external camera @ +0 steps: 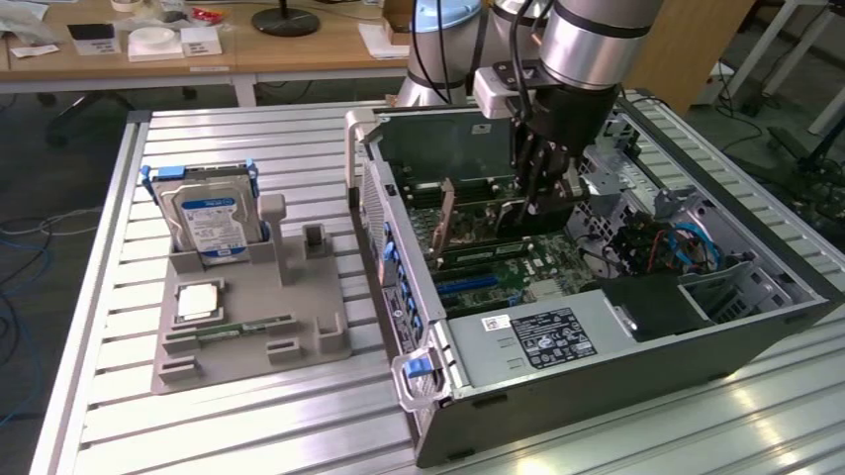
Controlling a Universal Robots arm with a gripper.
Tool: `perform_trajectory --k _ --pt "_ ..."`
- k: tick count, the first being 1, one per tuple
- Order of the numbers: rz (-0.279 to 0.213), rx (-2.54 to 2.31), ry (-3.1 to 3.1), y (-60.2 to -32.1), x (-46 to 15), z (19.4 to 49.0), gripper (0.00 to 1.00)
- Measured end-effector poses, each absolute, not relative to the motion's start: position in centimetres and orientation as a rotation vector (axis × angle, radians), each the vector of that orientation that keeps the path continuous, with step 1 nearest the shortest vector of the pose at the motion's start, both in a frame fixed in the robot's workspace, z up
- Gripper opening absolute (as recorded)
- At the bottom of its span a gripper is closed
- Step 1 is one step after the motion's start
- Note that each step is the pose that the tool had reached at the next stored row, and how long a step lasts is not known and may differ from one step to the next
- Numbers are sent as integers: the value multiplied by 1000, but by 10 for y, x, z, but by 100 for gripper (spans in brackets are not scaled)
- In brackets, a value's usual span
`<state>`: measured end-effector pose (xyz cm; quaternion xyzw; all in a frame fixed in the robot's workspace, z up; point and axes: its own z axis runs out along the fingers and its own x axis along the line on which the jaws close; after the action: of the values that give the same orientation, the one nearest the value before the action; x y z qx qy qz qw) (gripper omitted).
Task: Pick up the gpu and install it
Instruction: 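Insert the gpu into the slot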
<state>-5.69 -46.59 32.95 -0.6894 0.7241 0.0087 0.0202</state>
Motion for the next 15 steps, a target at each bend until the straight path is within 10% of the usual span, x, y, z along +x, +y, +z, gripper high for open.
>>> perform_trajectory --k 15 --pt "27 -2138 2246 -466 -57 327 27"
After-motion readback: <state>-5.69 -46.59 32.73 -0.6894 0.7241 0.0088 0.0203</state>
